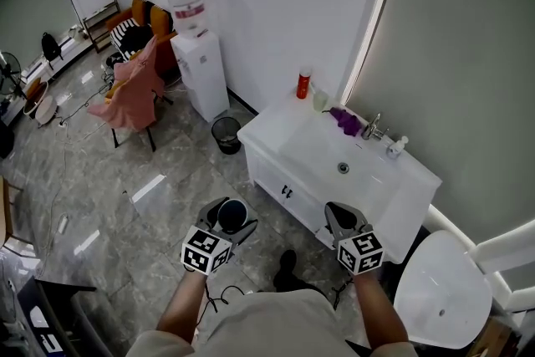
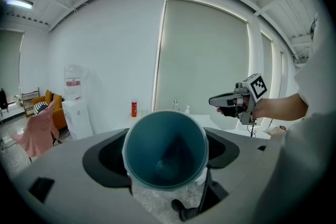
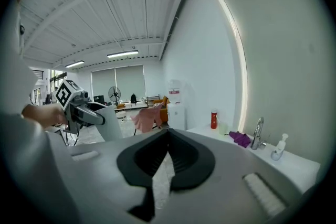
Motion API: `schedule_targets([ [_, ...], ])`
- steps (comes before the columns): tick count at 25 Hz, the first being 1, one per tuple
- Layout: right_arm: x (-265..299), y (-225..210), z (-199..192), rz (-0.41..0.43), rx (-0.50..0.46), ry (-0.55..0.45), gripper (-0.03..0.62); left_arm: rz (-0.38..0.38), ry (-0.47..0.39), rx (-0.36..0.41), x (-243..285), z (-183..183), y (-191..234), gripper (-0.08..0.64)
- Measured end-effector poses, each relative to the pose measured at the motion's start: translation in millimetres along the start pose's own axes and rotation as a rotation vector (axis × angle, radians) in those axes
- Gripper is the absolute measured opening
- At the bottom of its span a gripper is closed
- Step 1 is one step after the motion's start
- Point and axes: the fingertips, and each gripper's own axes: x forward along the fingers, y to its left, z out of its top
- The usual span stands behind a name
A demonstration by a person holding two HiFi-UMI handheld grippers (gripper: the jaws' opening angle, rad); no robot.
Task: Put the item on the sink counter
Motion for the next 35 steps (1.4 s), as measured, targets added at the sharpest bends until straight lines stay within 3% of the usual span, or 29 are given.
schedule_targets([
  [18,95,-139,19,0.083,0.014,0.053,0.011,0.046,0.023,-0.059,137,66,35,0.394],
  [35,154,-165,23,0.099,0.04,0.082,0.011,0.085,0.057,-0.04,176,82,93,0.394],
])
